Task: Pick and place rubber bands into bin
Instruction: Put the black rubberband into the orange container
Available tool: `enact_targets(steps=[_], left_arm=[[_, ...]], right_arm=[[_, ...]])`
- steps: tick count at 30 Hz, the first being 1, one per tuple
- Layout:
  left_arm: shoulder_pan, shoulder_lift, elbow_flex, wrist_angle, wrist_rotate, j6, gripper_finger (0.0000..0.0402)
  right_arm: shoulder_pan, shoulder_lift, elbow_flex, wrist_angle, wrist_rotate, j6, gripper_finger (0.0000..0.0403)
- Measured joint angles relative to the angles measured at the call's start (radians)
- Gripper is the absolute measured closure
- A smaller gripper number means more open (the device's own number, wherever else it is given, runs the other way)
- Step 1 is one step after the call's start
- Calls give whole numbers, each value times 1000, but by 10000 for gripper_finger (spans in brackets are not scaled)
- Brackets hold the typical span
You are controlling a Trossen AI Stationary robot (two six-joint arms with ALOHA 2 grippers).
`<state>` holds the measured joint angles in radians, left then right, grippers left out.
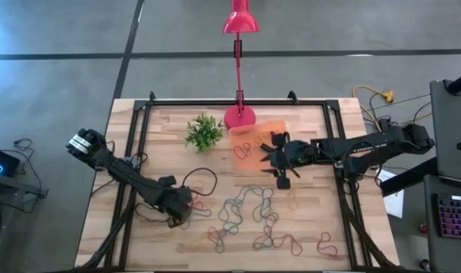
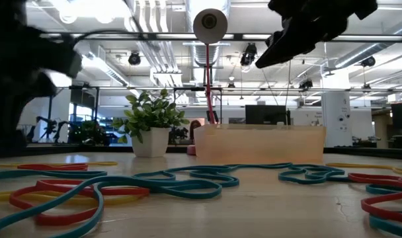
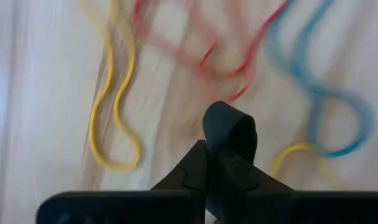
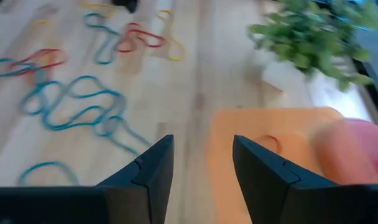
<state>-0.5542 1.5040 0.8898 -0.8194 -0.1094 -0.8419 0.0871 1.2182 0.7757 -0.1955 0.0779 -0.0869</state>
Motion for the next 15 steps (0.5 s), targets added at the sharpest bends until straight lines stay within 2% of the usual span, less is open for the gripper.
enact_targets(steps=[3,7,11,15], left_arm=[[12,0,78,0,-90,111,400],[35,-1,187,47,-276,343,401],[73,-2,238,267,-462,702,401],[149,-2,224,561,-518,1033,401]], right_arm=[[59,-1,0,-3,-3,2,258],[144,-1,0,-18,-13,48,262],[216,-1,0,-53,-34,142,261],[274,-1,0,-101,-34,283,259]])
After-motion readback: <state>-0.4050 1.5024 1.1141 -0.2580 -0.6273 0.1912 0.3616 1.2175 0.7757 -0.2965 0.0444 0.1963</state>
